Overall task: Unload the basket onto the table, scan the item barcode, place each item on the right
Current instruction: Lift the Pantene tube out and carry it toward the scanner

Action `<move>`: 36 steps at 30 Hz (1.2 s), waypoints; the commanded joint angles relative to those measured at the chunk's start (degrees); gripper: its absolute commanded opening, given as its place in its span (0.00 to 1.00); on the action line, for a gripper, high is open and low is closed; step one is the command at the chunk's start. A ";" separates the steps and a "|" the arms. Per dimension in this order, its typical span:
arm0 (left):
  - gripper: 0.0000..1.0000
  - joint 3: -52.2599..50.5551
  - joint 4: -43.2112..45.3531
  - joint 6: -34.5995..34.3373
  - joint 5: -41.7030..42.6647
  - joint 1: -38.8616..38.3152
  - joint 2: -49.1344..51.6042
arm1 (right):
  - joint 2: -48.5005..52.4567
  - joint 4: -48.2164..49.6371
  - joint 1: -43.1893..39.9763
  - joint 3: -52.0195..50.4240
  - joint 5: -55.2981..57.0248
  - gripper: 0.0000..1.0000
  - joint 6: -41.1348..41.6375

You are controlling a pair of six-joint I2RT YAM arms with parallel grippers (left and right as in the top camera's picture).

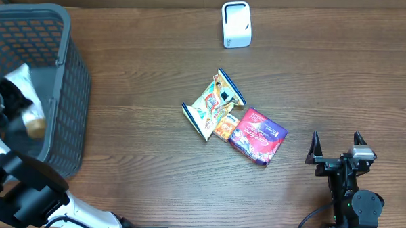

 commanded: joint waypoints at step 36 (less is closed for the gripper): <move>0.04 26.77 3.08 -9.97 21.73 -67.54 8.44 | -0.52 0.39 -0.07 -0.59 0.37 1.00 0.13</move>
